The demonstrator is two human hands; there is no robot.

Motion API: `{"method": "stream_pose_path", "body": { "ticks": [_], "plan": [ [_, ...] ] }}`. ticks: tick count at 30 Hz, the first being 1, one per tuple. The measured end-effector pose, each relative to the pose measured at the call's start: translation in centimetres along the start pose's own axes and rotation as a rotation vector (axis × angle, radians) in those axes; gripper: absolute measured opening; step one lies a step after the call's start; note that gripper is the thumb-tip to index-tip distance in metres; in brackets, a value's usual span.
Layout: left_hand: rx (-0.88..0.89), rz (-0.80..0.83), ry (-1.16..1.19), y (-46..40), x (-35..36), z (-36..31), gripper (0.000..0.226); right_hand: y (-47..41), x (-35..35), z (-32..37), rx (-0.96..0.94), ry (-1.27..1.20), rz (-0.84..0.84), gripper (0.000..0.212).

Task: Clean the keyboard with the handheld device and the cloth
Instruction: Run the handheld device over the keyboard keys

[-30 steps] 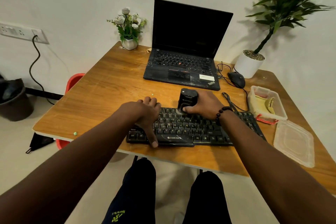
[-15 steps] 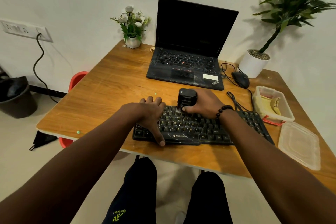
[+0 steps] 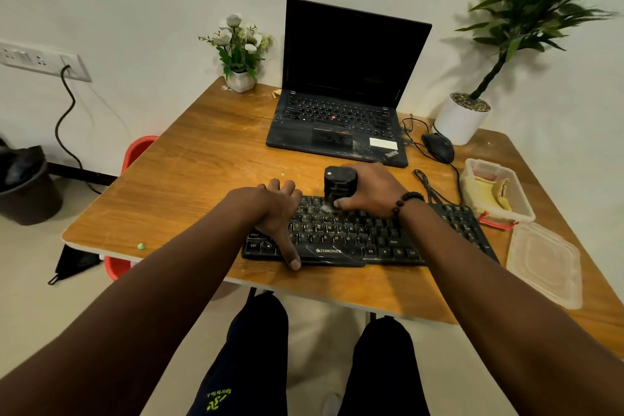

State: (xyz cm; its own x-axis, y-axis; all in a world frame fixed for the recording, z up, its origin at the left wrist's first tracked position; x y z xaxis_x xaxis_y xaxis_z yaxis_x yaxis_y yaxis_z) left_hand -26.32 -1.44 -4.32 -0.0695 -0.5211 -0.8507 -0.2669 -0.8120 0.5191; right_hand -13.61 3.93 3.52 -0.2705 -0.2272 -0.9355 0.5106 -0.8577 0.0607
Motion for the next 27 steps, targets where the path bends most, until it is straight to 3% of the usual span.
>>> {"method": "stream_pose_path", "body": {
  "ticks": [3,7,10,14,18,22,24,27],
  "plan": [
    [0.001,0.008,-0.003,0.0,0.0,-0.1,0.15,-0.6,-0.7,0.0,0.026,0.084,-0.082,0.04],
    [-0.005,0.013,0.011,-0.3,0.2,0.3,0.153,-0.7,0.2,1.0,-0.021,0.042,-0.006,0.037],
    [-0.003,0.019,0.014,-0.5,0.3,0.3,0.153,-1.1,-0.3,1.1,-0.01,0.137,-0.073,0.036],
    [0.0,0.011,0.017,-0.4,0.3,0.3,0.15,-0.9,0.5,1.4,-0.017,-0.011,0.01,0.04],
    [0.003,0.018,0.012,-0.4,0.1,0.1,0.148,-1.3,0.0,2.2,-0.043,0.09,-0.092,0.034],
    [0.003,0.014,0.009,-0.2,0.2,0.1,0.147,-1.8,1.1,2.9,-0.068,0.114,-0.03,0.027],
    [0.003,0.016,0.013,-0.3,0.1,0.1,0.148,-2.2,0.6,2.6,-0.033,0.183,-0.078,0.03],
    [0.004,0.012,0.009,-0.3,0.2,0.0,0.148,-2.1,0.5,2.5,-0.03,0.047,-0.008,0.04]
  ]
}}
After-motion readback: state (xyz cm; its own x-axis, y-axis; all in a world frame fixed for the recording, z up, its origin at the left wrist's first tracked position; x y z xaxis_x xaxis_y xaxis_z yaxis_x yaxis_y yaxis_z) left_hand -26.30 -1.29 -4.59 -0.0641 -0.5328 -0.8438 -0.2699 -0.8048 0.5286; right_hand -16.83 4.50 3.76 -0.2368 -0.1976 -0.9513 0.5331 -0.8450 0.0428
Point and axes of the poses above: each hand's wrist, its own y-axis away from the middle knuckle, its own x-axis out of the palm, z = x × y, the point moved 9 cm from there along -y, towards the middle knuckle, and after that the axes turned 7 degrees about x, right-handed, at the moved point
